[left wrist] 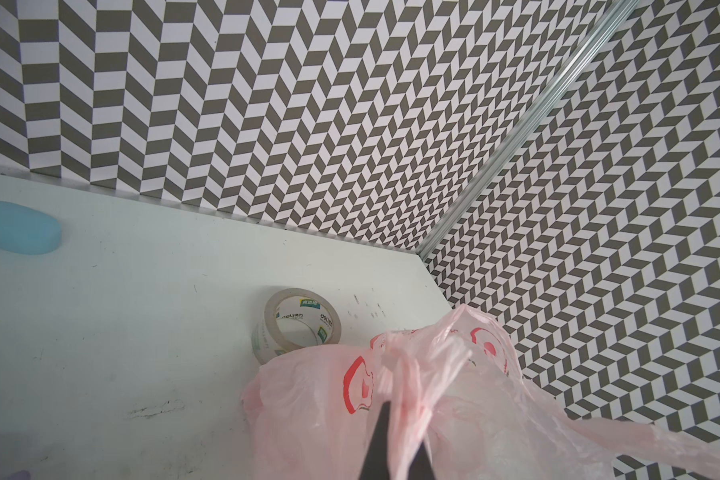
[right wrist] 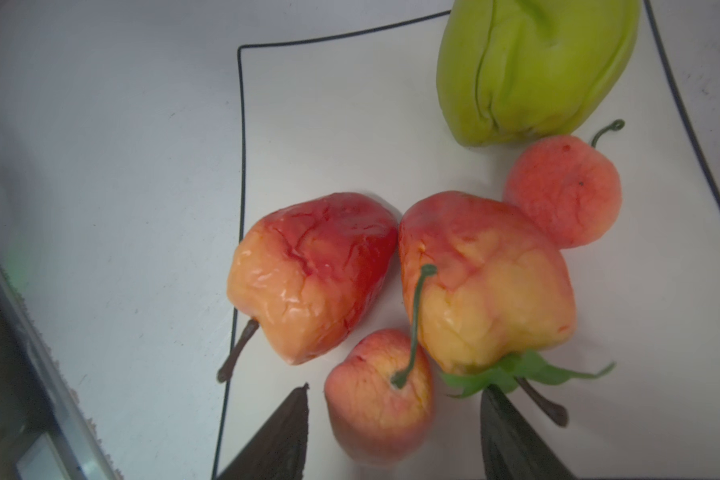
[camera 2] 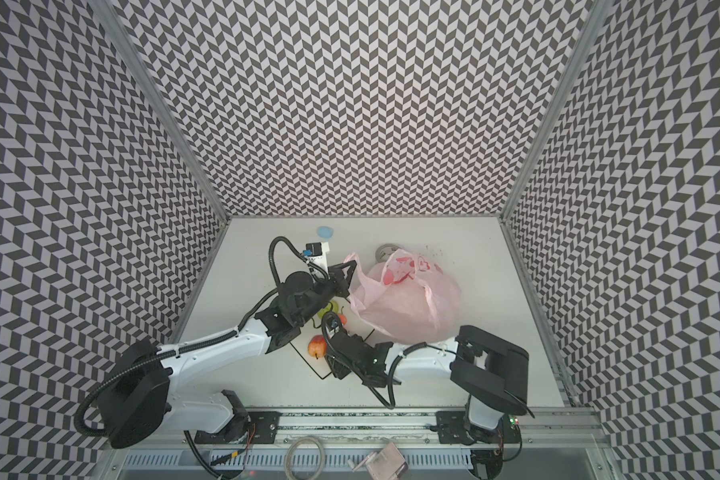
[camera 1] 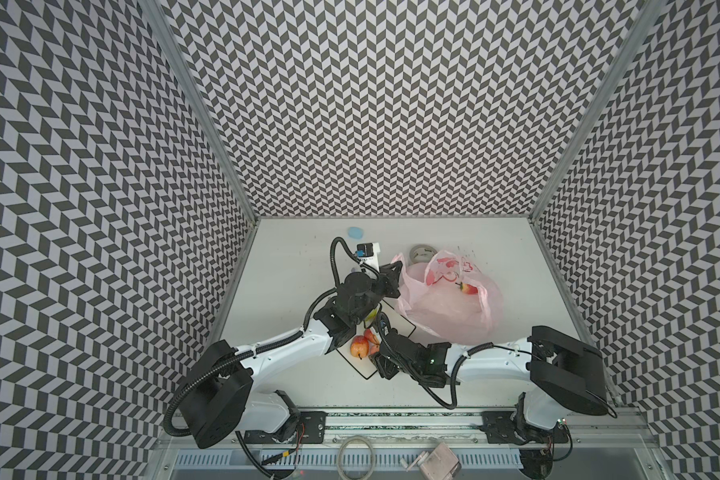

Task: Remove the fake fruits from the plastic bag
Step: 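Lower the small apple onto the tray and open the right gripper, then move the open right gripper back toward the bag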

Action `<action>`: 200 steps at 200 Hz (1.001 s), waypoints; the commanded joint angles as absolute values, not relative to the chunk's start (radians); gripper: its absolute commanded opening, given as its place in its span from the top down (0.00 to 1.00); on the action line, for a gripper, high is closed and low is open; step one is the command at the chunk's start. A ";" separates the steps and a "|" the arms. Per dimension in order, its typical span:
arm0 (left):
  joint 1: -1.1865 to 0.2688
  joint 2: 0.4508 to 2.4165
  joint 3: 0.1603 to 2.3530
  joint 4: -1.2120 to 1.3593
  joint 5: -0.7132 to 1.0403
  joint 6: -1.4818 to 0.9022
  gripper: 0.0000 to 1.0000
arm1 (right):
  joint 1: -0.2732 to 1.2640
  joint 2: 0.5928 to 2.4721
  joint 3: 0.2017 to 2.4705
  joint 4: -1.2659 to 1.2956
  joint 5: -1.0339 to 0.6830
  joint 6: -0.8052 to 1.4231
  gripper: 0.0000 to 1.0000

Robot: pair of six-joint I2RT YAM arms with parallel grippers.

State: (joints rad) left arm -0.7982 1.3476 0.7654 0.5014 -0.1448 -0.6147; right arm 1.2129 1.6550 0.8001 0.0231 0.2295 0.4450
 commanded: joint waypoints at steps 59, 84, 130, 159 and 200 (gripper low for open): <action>-0.798 1.320 0.754 0.517 -0.163 -0.615 1.00 | 1.210 1.264 0.736 -0.054 0.160 0.380 0.22; -0.798 1.329 0.753 0.528 -0.159 -0.619 1.00 | 1.210 1.088 0.746 -0.140 0.113 0.342 0.24; -0.801 1.348 0.767 0.543 -0.146 -0.620 1.00 | 1.210 0.824 0.850 -0.291 0.144 0.277 0.28; -0.801 1.353 0.770 0.545 -0.144 -0.620 1.00 | 1.209 0.802 0.995 -0.446 0.330 0.274 0.31; -0.801 1.349 0.769 0.543 -0.144 -0.622 1.00 | 1.149 0.950 1.244 -0.712 0.618 0.404 0.44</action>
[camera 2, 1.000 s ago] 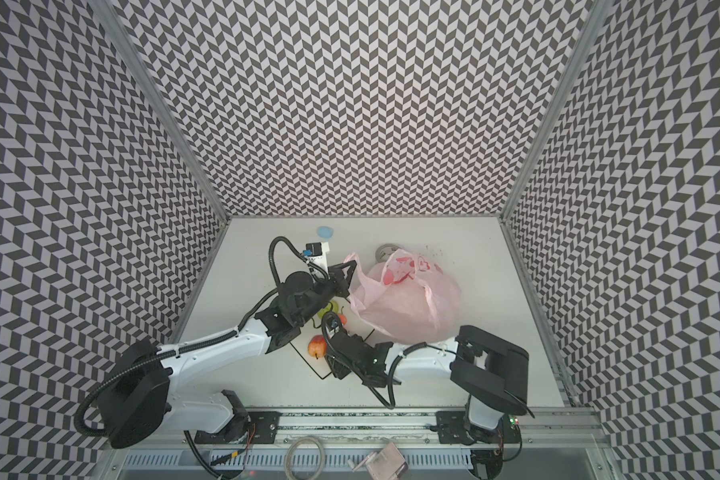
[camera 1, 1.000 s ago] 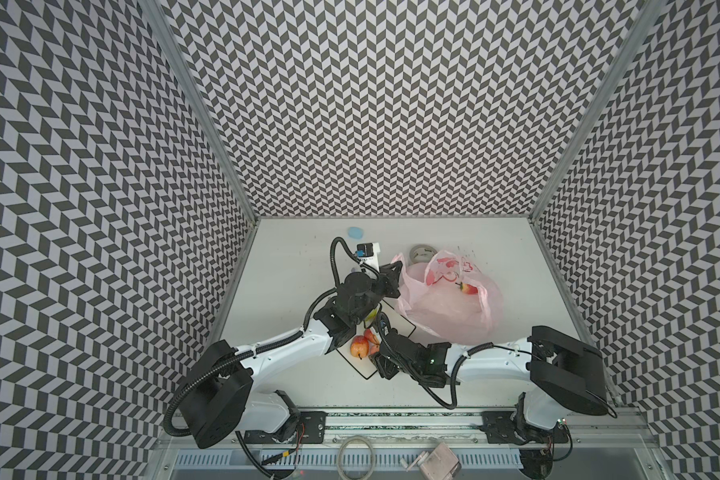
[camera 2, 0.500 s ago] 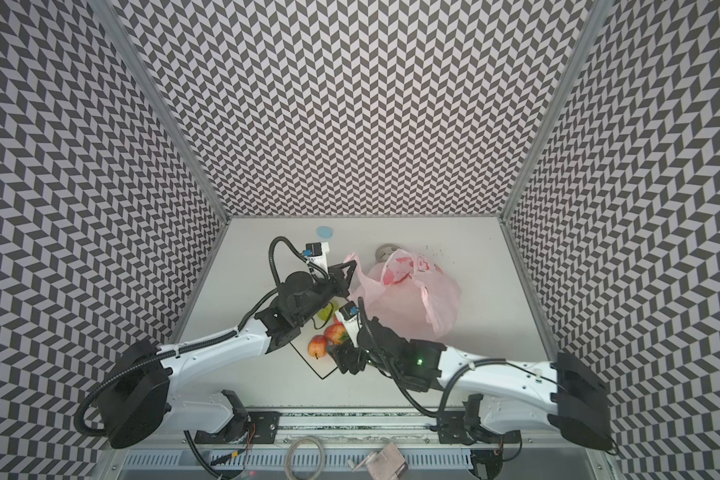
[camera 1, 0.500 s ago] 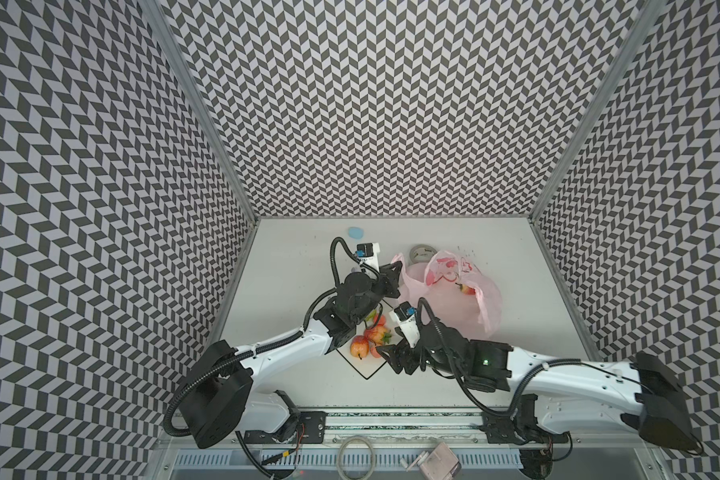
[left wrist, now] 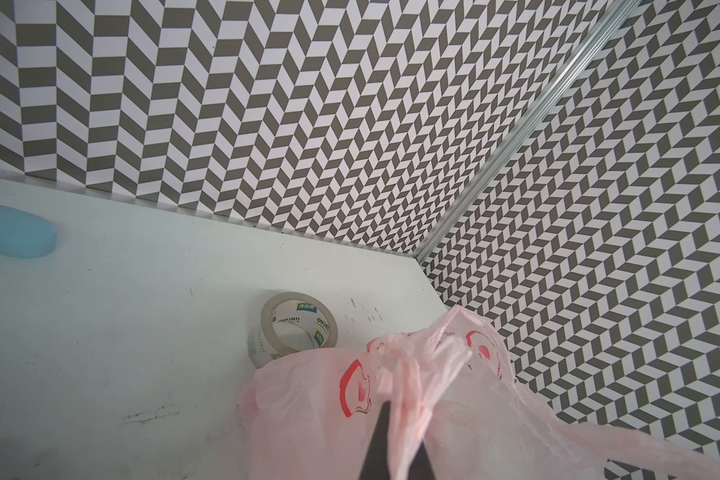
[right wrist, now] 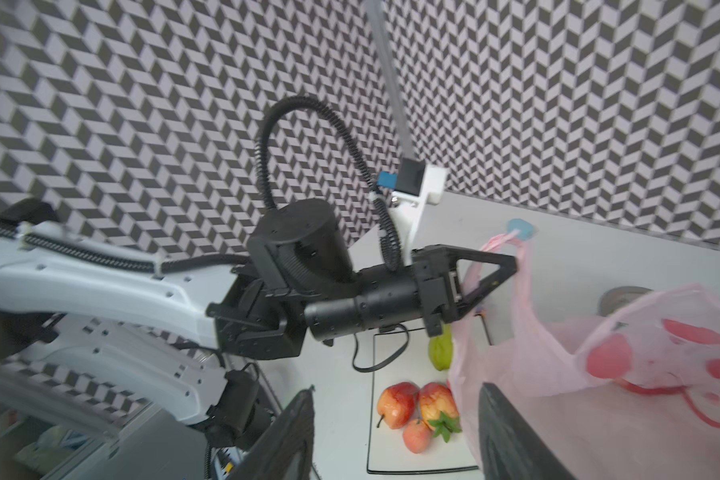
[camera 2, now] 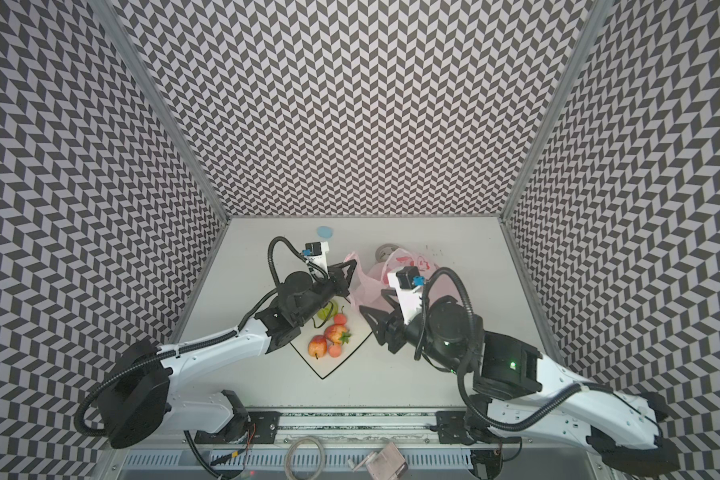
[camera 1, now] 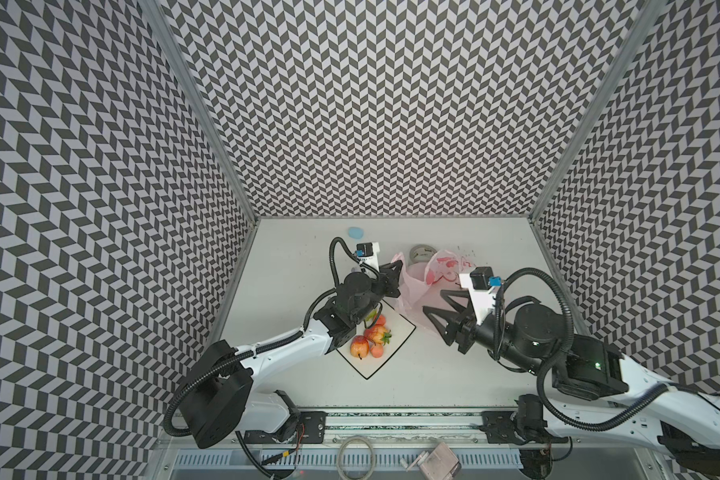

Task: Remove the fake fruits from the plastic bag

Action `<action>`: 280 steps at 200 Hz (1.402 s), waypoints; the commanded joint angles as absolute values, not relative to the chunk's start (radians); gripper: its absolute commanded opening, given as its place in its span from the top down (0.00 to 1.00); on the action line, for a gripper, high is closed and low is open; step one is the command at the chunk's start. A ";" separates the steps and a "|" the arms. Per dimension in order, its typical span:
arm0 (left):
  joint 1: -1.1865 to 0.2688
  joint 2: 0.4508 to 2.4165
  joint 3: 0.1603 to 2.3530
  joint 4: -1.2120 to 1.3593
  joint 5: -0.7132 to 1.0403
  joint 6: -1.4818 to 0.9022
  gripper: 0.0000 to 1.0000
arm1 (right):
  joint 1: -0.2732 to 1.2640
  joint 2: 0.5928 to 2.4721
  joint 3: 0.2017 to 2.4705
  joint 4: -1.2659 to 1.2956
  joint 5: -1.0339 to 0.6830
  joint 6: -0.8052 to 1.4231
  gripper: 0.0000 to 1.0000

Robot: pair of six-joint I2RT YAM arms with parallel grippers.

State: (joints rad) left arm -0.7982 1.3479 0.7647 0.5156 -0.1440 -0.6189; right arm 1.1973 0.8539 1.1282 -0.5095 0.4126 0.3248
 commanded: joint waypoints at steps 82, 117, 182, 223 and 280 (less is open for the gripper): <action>-0.809 1.336 0.768 0.541 -0.147 -0.622 1.00 | 0.824 1.212 1.424 -0.897 0.423 0.427 0.60; -0.812 1.344 0.767 0.555 -0.139 -0.624 1.00 | 0.758 1.334 1.442 -0.876 0.351 0.340 0.63; -0.813 1.343 0.752 0.574 -0.148 -0.630 1.00 | 0.768 1.369 1.619 -0.926 0.267 0.230 0.51; -0.811 1.345 0.755 0.575 -0.153 -0.627 1.00 | 0.829 1.334 1.568 -0.912 0.076 0.244 0.49; -0.813 1.335 0.738 0.591 -0.160 -0.642 1.00 | 0.790 1.352 1.148 -0.776 0.394 0.581 0.49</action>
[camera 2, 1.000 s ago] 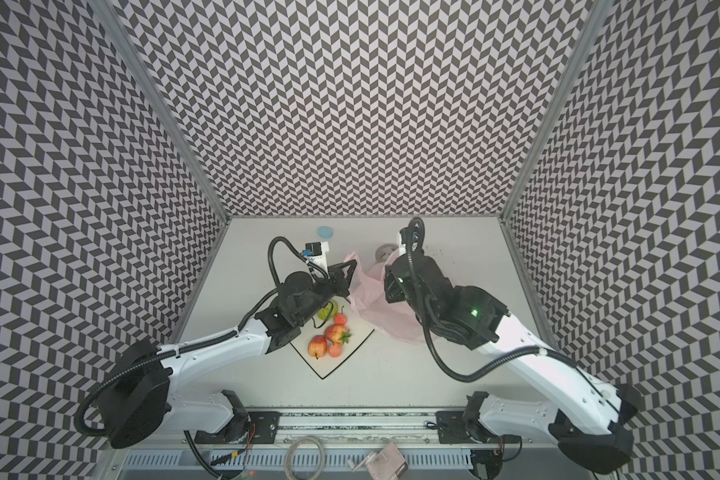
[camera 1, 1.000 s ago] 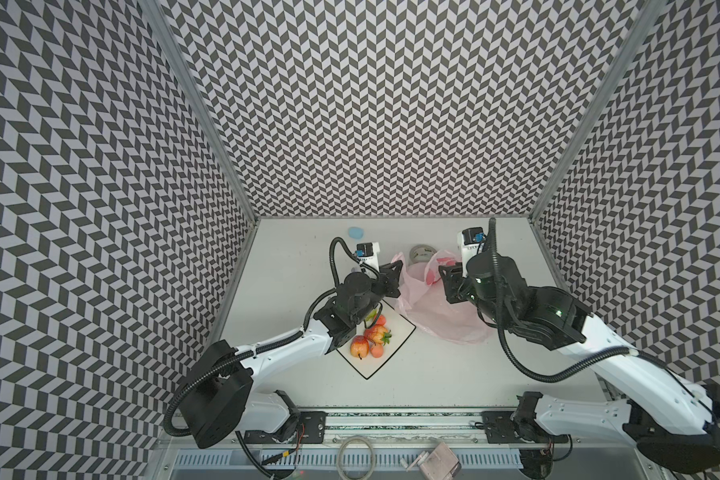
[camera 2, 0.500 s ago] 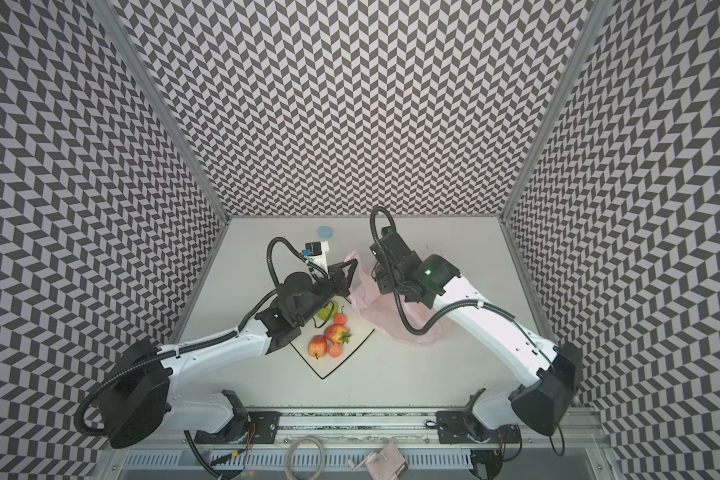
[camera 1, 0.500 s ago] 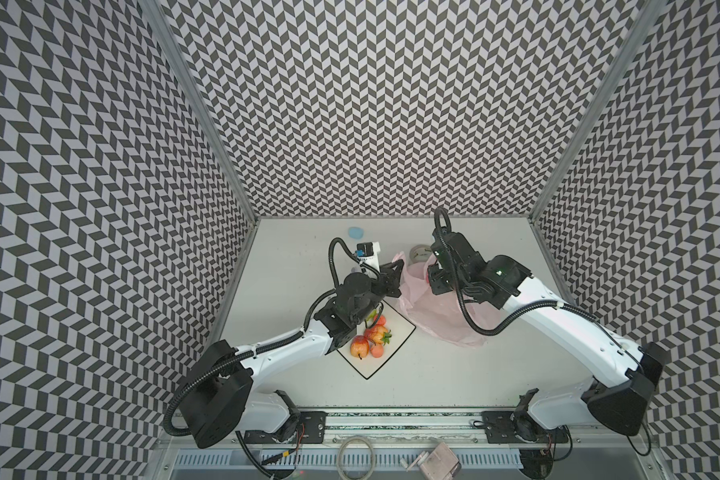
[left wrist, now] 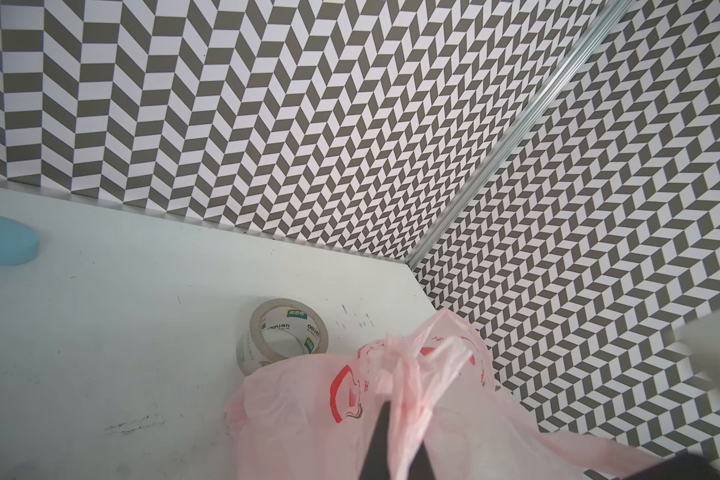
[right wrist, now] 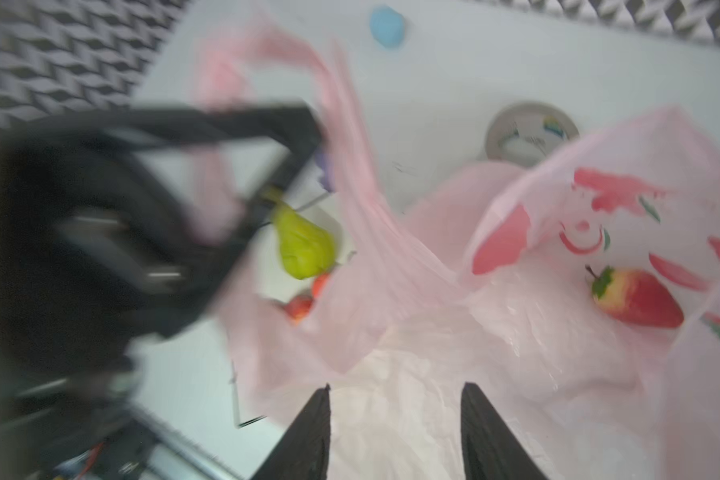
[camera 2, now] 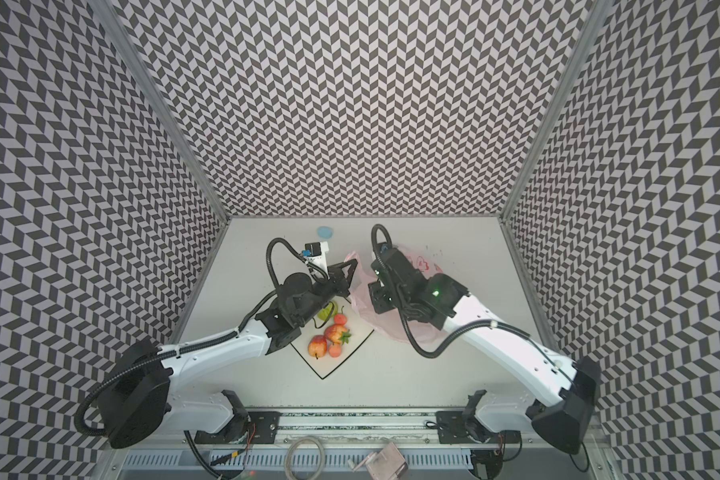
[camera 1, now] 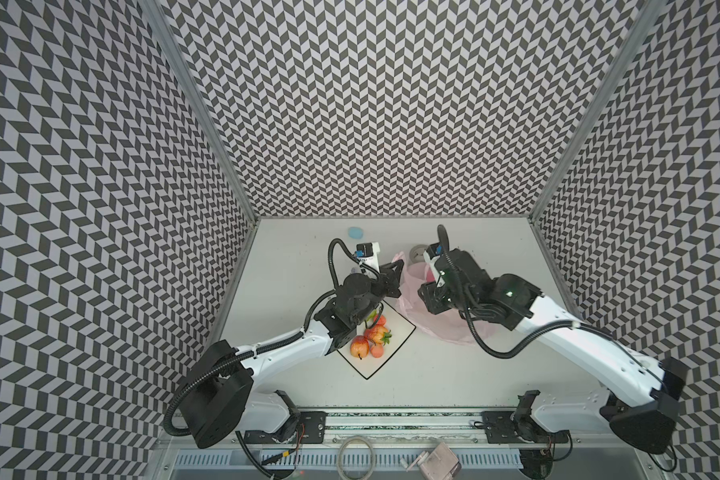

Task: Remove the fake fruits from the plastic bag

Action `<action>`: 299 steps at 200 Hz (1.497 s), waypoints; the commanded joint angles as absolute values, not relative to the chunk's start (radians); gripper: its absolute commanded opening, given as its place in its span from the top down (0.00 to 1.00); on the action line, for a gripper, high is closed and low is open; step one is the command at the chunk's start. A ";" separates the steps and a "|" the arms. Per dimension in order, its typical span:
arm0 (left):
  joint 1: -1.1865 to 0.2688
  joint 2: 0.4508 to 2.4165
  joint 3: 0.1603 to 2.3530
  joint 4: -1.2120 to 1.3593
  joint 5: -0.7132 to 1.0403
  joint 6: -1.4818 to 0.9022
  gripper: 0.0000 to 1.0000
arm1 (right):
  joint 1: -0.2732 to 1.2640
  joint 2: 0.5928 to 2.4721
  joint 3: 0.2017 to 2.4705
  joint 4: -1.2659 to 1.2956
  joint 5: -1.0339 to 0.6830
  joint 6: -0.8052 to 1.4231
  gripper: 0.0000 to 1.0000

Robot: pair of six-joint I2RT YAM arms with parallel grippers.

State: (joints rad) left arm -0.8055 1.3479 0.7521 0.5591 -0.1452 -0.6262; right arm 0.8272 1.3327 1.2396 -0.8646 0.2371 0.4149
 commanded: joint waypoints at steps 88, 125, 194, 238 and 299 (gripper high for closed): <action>-0.828 1.312 0.727 0.568 -0.143 -0.617 1.00 | 0.472 1.507 0.973 -0.470 0.295 0.965 0.30; -0.851 1.314 0.712 0.578 -0.117 -0.591 1.00 | 0.426 1.564 1.008 -0.459 0.335 1.087 0.22; -0.940 1.313 0.692 0.603 -0.145 -0.567 1.00 | 0.353 1.642 1.008 -0.438 0.450 1.202 0.14; -0.962 1.303 0.661 0.619 -0.160 -0.601 1.00 | 0.329 1.674 1.006 -0.364 0.525 1.182 0.12; -0.965 1.275 0.653 0.591 -0.157 -0.629 1.00 | 0.283 1.789 1.054 -0.325 0.532 1.193 0.12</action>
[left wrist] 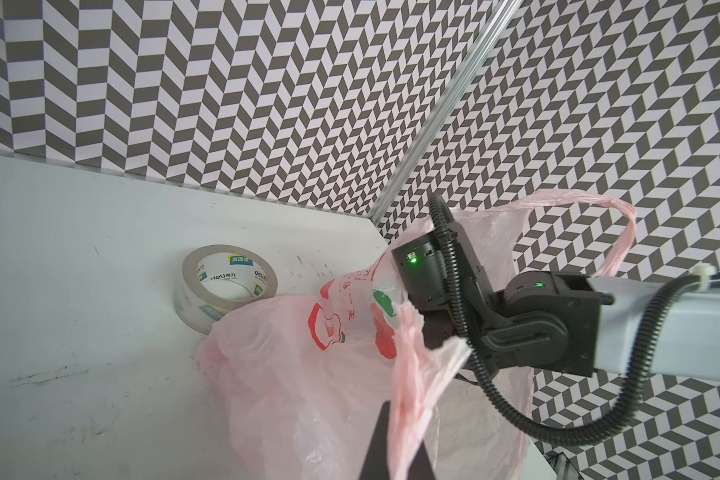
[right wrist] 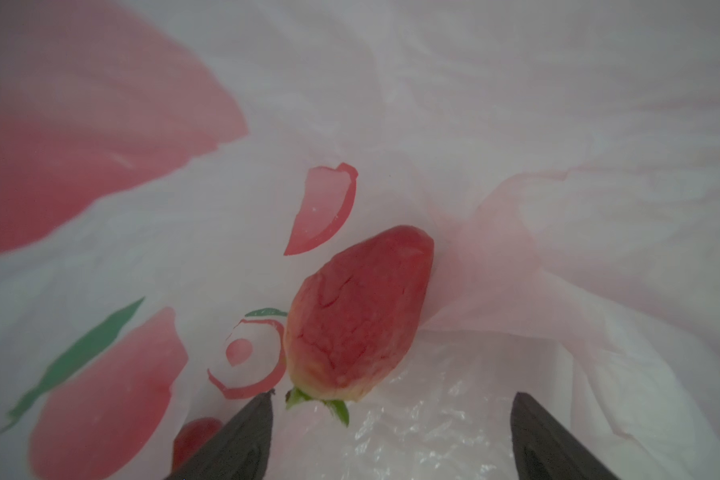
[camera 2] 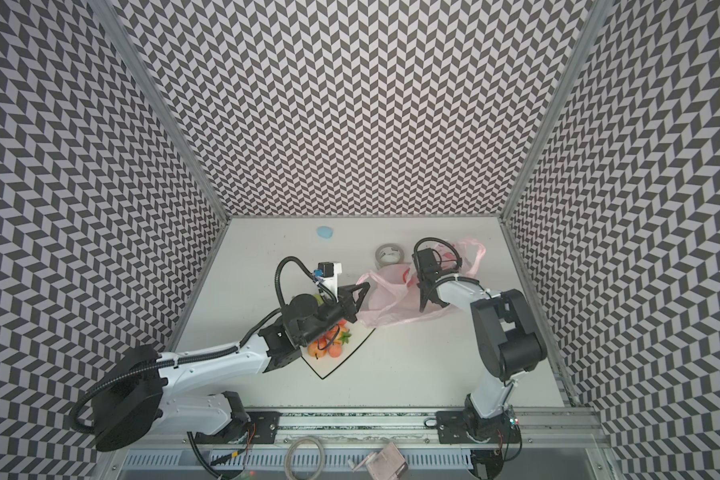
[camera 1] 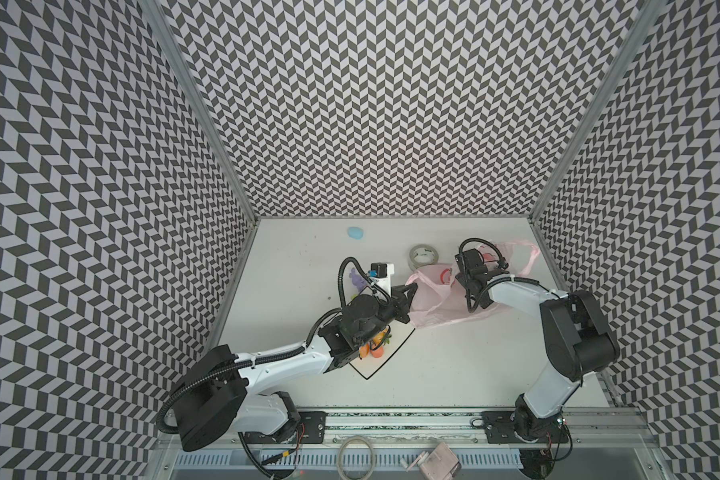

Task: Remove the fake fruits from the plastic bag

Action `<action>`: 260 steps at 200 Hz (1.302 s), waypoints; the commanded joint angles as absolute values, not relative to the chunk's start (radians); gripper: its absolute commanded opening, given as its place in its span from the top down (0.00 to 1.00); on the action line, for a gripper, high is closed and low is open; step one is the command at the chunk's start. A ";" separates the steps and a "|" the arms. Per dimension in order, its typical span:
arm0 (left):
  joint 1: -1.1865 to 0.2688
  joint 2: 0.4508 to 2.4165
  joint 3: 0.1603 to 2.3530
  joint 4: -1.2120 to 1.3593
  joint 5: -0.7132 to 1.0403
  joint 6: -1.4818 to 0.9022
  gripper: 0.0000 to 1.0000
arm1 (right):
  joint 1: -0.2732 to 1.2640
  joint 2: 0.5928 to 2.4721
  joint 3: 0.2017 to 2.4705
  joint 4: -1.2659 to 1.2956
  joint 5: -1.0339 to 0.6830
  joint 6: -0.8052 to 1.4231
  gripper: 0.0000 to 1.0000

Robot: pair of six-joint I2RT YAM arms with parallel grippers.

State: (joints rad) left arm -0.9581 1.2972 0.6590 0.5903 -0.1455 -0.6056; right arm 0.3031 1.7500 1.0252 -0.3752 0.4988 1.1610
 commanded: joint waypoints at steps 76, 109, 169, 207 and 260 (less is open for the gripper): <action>-0.966 1.262 0.675 0.519 -0.146 -0.626 1.00 | 0.273 1.812 1.055 -0.259 0.464 1.052 0.40; -0.961 1.267 0.683 0.522 -0.164 -0.620 1.00 | 0.275 1.697 0.963 -0.184 0.407 0.927 0.58; -0.947 1.314 0.711 0.559 -0.199 -0.624 1.00 | 0.325 1.463 0.812 -0.164 0.214 0.698 0.61; -0.929 1.355 0.739 0.583 -0.267 -0.644 1.00 | 0.405 1.326 0.770 -0.222 0.176 0.623 0.61; -0.915 1.400 0.783 0.592 -0.293 -0.635 1.00 | 0.464 1.172 0.743 -0.314 0.055 0.505 0.62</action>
